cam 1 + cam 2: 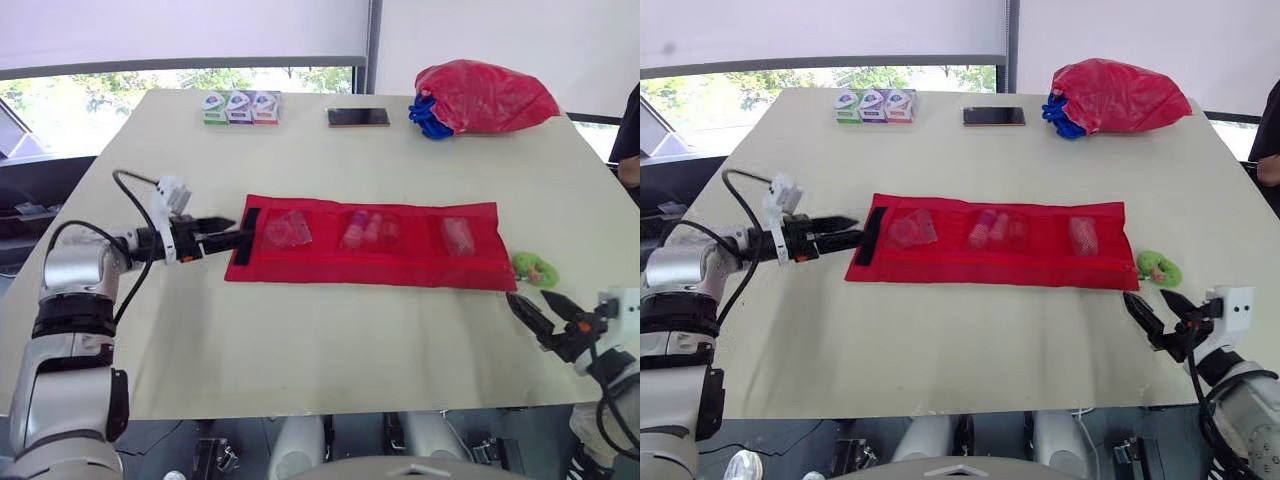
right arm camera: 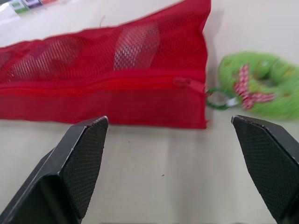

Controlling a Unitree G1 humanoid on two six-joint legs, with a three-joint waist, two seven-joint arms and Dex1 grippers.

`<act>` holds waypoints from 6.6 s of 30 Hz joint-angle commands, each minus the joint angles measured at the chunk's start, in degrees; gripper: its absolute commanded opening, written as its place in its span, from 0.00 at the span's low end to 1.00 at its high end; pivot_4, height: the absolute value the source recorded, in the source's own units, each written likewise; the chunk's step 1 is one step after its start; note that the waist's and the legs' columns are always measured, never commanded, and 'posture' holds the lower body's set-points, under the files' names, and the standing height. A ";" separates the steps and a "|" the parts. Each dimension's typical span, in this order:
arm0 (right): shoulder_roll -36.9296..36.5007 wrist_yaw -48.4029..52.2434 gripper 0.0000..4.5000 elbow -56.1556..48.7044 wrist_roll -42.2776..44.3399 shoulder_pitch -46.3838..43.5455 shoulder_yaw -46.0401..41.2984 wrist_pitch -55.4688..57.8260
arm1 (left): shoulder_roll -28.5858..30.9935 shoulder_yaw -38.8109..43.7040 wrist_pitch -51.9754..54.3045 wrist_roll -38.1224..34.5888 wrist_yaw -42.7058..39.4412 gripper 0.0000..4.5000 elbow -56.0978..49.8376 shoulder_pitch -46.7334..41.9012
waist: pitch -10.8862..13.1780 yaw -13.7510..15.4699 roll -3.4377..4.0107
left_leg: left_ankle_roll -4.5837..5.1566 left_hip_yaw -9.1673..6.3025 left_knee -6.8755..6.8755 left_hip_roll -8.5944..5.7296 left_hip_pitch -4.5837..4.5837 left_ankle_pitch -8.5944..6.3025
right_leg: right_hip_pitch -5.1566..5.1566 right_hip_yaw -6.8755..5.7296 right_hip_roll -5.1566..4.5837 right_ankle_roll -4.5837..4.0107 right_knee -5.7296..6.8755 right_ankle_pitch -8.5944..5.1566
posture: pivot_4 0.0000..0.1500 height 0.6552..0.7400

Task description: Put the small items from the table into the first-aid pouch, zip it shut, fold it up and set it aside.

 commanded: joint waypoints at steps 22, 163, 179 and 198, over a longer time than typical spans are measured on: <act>24.98 -38.93 1.00 1.28 24.36 -17.02 1.50 3.15 | -1.95 -8.20 -3.53 -6.71 -10.56 1.00 -34.02 -2.81 | 0.05 -0.62 0.15 | 0.01 0.02 -0.03 0.01 0.03 0.00 | 0.01 0.11 0.53 0.08 -0.01 -0.04 | 1.00 1.00; -15.05 30.84 0.12 14.53 -21.14 -44.22 37.56 -11.23 | -9.29 13.97 54.32 -32.00 20.02 0.00 -14.56 9.46 | 0.06 -0.43 -0.03 | -0.22 -0.14 -0.01 -0.07 -0.01 0.14 | 0.05 0.52 0.65 0.08 -0.02 -0.05 | 1.00 1.00; -10.46 28.24 0.01 22.54 -38.08 -44.16 47.48 -12.36 | -12.60 12.17 54.72 -44.11 13.97 0.00 -24.54 -1.09 | 0.04 -0.84 -0.14 | -0.40 -0.08 0.00 -0.02 0.10 0.24 | 0.02 0.22 0.40 -0.01 0.11 0.01 | 1.00 1.00; -4.89 24.74 0.01 22.48 -36.85 -42.81 41.00 -11.85 | -28.87 -10.97 34.35 -25.11 -0.20 0.00 -3.39 -14.89 | 0.00 -0.54 -0.18 | -0.32 -0.03 0.01 -0.05 0.16 0.23 | 0.08 0.62 1.16 -0.11 0.12 0.08 | 1.00 1.00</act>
